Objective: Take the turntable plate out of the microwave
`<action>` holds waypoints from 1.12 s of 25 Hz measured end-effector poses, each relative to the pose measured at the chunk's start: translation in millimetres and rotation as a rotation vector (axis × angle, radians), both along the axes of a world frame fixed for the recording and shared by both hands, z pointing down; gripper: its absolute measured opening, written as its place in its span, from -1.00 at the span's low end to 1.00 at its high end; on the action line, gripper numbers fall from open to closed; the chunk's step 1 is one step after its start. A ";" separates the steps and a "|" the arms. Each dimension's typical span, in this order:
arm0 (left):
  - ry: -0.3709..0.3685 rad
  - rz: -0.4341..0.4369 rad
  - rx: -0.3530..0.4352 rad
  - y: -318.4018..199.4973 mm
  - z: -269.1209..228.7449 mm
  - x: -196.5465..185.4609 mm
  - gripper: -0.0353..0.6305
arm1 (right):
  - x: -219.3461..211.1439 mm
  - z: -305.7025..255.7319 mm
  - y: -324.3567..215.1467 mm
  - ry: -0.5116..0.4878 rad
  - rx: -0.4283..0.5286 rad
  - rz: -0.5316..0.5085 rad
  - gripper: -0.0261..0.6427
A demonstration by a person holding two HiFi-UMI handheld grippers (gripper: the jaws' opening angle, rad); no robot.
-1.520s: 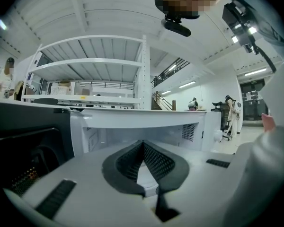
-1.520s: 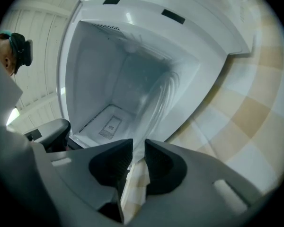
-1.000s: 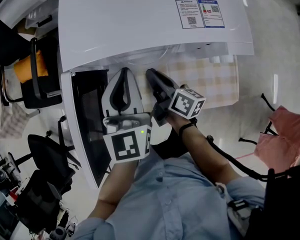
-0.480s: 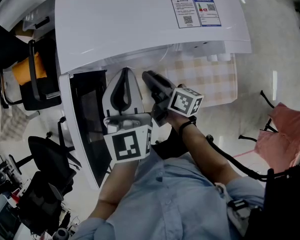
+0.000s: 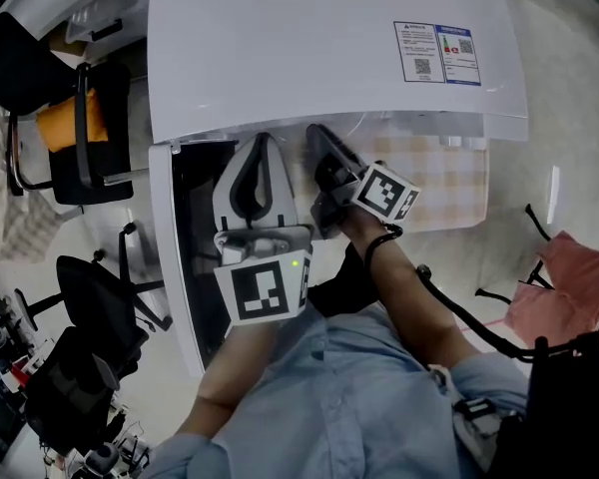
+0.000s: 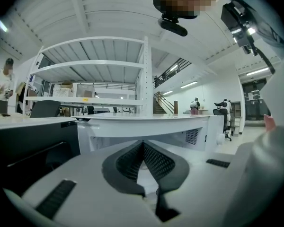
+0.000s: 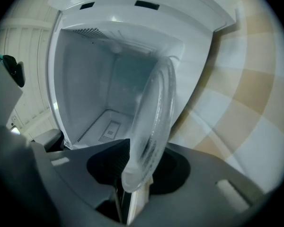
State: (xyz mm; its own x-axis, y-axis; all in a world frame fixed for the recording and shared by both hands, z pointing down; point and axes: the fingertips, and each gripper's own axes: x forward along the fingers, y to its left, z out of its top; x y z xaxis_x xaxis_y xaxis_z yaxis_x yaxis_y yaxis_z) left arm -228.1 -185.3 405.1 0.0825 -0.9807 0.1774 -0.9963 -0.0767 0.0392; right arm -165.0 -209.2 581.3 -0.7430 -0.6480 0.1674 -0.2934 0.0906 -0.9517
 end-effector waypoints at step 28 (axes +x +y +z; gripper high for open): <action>0.014 0.025 -0.008 20.4 -2.3 13.4 -0.87 | 2.0 3.2 45.0 -0.013 -0.025 -0.025 -0.73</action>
State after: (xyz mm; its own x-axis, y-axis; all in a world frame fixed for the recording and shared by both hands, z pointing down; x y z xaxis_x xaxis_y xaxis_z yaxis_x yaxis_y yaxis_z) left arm -214.7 -164.9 402.9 0.1099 -0.9768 0.1841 -0.9934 -0.1016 0.0539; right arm -163.0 -164.2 584.5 -0.7612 -0.6249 0.1735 -0.2788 0.0737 -0.9575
